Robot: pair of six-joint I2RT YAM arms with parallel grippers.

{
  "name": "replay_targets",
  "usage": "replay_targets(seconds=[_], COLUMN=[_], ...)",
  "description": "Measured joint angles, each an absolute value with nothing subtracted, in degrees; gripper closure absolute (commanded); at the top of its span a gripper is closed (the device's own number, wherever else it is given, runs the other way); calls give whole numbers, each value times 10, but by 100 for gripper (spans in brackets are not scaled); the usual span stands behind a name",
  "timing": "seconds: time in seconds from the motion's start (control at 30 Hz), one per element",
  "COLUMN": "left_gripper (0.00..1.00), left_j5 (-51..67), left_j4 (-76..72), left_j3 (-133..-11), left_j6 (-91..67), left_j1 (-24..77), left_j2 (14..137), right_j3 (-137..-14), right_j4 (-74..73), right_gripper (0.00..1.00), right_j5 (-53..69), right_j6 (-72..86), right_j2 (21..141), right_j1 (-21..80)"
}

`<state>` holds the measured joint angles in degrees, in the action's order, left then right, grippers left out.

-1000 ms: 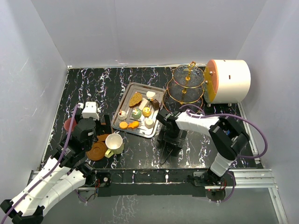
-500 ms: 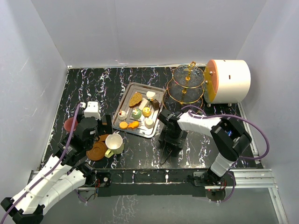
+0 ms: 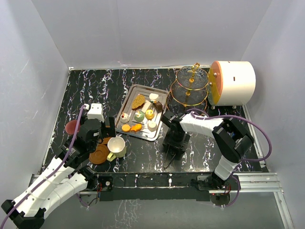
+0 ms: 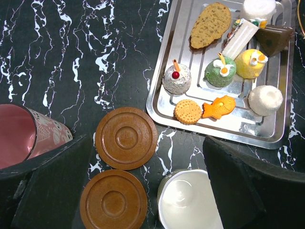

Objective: Serve the afternoon tea
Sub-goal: Pick up the clamp from the center of the board.

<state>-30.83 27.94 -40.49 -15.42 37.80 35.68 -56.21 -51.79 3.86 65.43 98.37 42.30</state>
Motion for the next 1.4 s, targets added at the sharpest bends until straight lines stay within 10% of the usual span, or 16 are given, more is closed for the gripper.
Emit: replay_targets(seconds=[1.4], left_gripper=[1], left_j5=[-307], left_j4=[279], left_j3=[-405], left_j6=[-154], left_j1=[378], left_j2=[359], right_j3=[-645], right_j4=[-705], right_gripper=[54], right_j5=[-15], right_j6=[619], right_j2=[662], right_j1=[488])
